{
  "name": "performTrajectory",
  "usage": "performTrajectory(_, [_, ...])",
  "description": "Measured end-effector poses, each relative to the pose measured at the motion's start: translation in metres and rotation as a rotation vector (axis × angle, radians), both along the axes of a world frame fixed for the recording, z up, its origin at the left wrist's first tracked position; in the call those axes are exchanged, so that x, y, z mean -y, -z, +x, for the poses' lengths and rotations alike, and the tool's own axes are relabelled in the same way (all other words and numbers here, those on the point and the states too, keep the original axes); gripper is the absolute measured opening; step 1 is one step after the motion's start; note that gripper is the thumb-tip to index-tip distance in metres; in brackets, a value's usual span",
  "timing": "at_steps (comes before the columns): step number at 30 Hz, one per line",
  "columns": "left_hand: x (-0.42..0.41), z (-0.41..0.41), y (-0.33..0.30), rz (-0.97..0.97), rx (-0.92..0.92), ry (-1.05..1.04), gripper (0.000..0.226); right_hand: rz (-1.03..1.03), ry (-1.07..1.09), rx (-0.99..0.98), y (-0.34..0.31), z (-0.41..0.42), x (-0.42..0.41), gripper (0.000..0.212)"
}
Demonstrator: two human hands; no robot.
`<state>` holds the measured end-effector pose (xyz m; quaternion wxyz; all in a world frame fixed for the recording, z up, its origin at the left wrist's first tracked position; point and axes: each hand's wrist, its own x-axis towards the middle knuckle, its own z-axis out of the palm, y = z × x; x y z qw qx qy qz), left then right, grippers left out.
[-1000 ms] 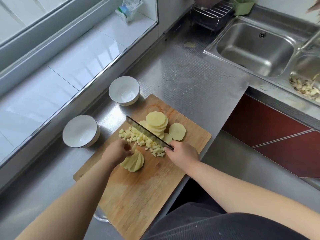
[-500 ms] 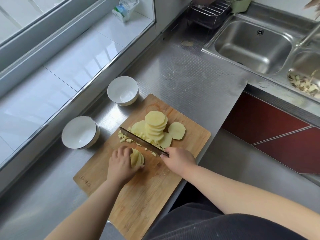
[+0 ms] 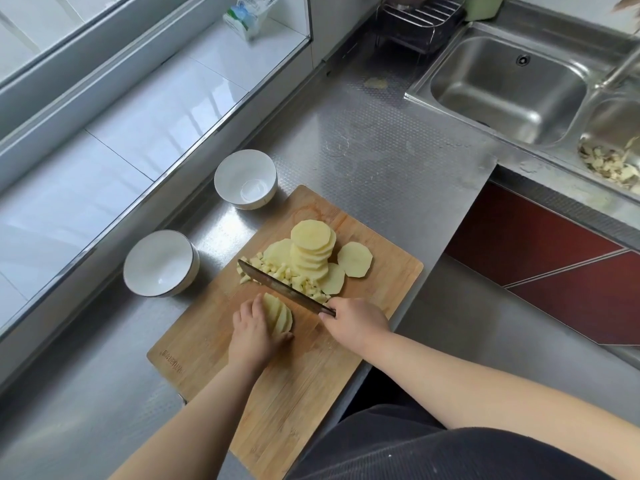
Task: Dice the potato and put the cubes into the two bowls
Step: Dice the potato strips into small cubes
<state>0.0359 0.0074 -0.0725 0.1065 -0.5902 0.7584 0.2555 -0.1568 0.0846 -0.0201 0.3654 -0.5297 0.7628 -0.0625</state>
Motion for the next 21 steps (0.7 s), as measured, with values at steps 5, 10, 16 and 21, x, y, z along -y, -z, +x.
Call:
performTrajectory(5, [-0.005, -0.001, -0.002, -0.2, 0.0, 0.01, 0.088, -0.019, -0.05, -0.041, -0.002, 0.002, 0.0, 0.035])
performTrajectory(10, [-0.009, 0.0, 0.005, -0.415, 0.0, 0.245, 0.036, -0.051, -0.139, -0.099, -0.008, 0.012, -0.001, 0.033])
performTrajectory(16, [-0.007, 0.006, 0.013, -0.408, -0.018, 0.261, 0.035, 0.003, -0.207, -0.14, -0.016, 0.02, 0.002, 0.028])
performTrajectory(21, [-0.004, 0.01, 0.014, -0.421, -0.02, 0.292, 0.039, 0.141, -0.203, -0.165, -0.014, 0.026, 0.004, 0.02])
